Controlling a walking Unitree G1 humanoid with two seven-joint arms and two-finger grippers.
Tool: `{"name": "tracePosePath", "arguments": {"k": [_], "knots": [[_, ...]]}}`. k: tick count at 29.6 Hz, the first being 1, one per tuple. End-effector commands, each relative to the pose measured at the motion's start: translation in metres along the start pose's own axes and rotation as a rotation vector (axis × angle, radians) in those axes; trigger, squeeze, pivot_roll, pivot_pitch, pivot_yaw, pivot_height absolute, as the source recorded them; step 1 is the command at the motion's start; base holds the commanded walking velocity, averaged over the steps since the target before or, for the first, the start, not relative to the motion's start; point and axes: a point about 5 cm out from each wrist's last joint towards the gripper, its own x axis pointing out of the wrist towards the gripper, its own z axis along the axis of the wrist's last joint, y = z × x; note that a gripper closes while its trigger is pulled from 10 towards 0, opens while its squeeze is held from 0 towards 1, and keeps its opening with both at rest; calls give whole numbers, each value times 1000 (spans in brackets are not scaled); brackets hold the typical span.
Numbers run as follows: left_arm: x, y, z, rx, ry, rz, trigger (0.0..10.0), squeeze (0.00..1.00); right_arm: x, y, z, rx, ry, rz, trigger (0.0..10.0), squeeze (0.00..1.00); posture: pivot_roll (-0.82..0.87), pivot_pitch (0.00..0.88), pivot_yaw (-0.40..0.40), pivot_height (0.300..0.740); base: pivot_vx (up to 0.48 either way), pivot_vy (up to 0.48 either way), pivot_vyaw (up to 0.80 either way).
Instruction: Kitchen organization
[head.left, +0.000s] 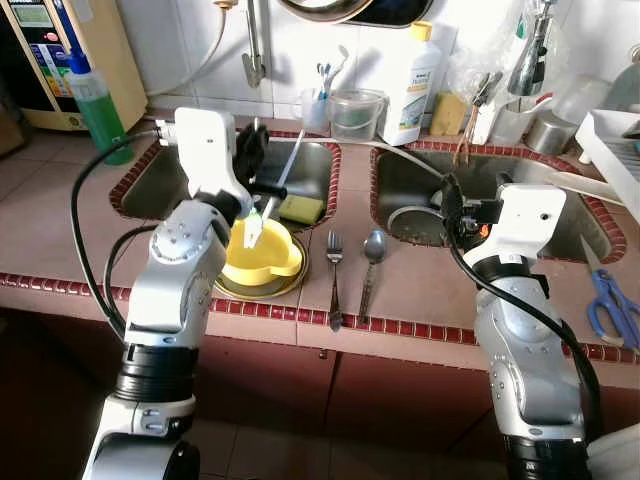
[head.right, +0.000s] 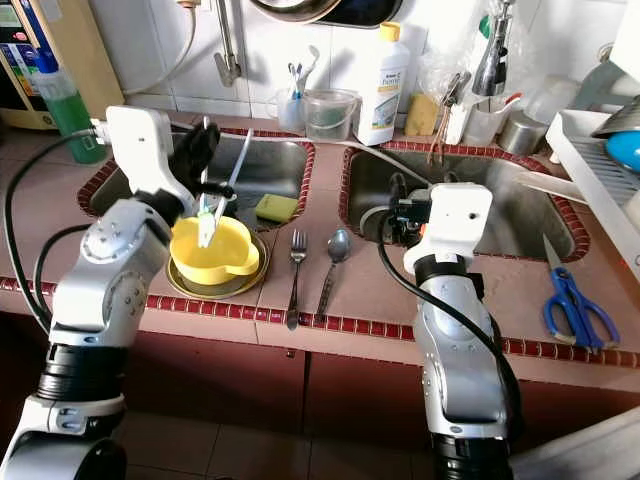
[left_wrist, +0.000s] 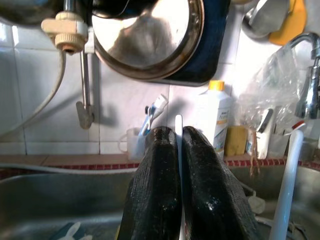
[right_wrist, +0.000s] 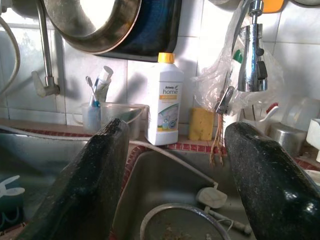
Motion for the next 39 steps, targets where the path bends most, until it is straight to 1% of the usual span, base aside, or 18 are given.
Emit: {"name": "tracePosePath", "arguments": {"k": [1, 4, 13, 20, 22, 32, 39], "knots": [[2, 1, 8, 3, -22, -7, 10000, 0, -2, 1, 2, 1, -12, -5, 10000, 0, -103, 0, 22, 703, 0, 0, 0], [2, 2, 7, -16, -1, -20, 10000, 0, -3, 2, 1, 4, -12, -5, 10000, 0, -104, 0, 22, 703, 0, 0, 0], [3, 2, 5, -15, 15, -33, 10000, 0, -4, 3, 1, 7, -12, -4, 10000, 0, -107, 0, 28, 703, 0, 0, 0], [3, 0, 4, -24, 26, -51, 10000, 0, -5, 3, 0, 7, -10, -5, 10000, 0, -108, 0, 31, 703, 0, 269, 0], [3, 0, 4, -15, 24, -58, 10000, 0, -6, 4, 0, 8, -10, -5, 10000, 0, -108, 0, 33, 703, 0, 324, 0], [3, -2, 3, 1, 27, -80, 10000, 0, -9, 3, -1, 8, -5, -16, 10000, 0, -112, 0, 44, 703, 0, 388, 0], [4, -3, 3, -12, 31, -85, 10000, 0, -10, 2, -1, 9, -3, -22, 10000, 0, -113, 0, 48, 703, 0, 396, 0]]}}
